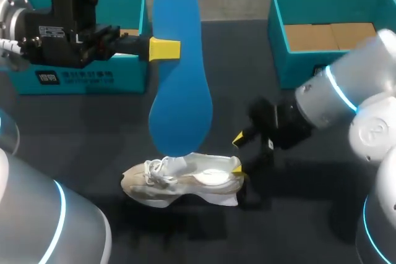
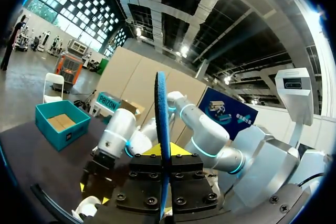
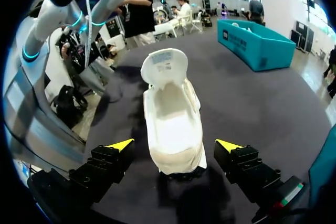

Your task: Take the shoe out of the shoebox, open the shoe tongue, remove and reinsert the insole, then place the shoe into the shoebox

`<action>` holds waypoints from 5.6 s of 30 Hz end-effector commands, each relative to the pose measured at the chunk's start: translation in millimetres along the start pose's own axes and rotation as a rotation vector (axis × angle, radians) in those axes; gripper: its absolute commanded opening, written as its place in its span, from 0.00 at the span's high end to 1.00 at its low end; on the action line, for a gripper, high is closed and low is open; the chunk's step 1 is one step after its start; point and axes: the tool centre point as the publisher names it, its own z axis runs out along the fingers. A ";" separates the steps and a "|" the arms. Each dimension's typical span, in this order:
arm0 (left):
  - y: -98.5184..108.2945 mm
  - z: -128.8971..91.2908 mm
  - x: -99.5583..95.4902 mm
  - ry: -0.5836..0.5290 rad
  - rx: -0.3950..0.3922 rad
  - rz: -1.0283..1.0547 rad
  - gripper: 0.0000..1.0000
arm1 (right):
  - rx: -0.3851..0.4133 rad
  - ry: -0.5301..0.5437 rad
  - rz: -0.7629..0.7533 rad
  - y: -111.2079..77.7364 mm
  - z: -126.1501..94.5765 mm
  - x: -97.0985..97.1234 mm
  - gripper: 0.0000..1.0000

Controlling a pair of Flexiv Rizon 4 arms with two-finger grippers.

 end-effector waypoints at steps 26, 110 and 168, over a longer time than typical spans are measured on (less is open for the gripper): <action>1.0 0.2 0.4 -0.002 -0.002 -0.001 1.00 | 0.706 -0.038 0.061 23.3 7.7 6.6 0.00; 1.0 0.2 0.4 -0.002 -0.002 -0.001 1.00 | 0.688 -0.056 -0.048 -6.1 83.7 -51.9 1.00; 1.0 0.2 0.4 -0.002 -0.002 -0.001 1.00 | 0.535 -0.395 0.579 44.1 43.0 2.8 1.00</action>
